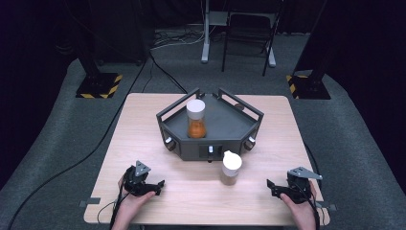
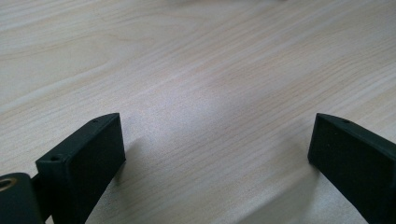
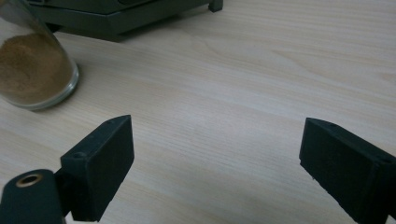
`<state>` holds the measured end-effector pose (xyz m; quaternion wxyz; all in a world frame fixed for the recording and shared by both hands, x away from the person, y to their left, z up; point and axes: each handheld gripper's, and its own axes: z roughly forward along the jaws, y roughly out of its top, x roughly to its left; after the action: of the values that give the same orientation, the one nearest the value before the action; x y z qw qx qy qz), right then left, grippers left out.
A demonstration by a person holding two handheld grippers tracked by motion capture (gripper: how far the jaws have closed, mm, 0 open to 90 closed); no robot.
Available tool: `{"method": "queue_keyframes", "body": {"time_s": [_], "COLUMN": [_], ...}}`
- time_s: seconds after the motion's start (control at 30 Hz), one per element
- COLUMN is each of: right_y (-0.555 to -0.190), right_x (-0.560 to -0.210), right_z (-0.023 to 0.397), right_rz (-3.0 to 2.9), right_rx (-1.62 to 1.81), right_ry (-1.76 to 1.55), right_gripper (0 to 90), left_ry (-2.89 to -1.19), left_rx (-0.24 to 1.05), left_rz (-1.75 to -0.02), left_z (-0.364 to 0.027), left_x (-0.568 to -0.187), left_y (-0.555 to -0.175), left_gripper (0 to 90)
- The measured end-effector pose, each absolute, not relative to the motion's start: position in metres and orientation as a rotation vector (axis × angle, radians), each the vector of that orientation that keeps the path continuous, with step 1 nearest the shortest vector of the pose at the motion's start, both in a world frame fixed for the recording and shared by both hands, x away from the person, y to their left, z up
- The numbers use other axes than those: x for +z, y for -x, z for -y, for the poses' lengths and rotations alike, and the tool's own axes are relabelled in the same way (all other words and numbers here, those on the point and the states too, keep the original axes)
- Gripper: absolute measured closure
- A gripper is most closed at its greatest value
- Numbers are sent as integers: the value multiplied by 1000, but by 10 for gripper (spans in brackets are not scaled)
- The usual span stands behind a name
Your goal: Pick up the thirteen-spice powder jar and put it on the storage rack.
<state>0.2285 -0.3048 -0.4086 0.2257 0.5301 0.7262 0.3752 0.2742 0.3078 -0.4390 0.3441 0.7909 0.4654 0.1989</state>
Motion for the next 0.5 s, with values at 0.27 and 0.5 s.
{"method": "queue_keyframes", "body": {"time_s": [0.27,0.5], "right_y": [-224,-224], "right_x": [-401,-397], "right_z": [300,292], "right_rz": [-2016,-2031], "right_rx": [1102,1117], "right_ry": [-1416,-1383], "right_gripper": [83,83], "left_ry": [-2058,-2055], "left_rx": [517,517], "left_rz": [-1207,-1209], "left_z": [-308,-308], "left_x": [-439,-439], "left_y": [-274,-274], "left_gripper": [37,37]}}
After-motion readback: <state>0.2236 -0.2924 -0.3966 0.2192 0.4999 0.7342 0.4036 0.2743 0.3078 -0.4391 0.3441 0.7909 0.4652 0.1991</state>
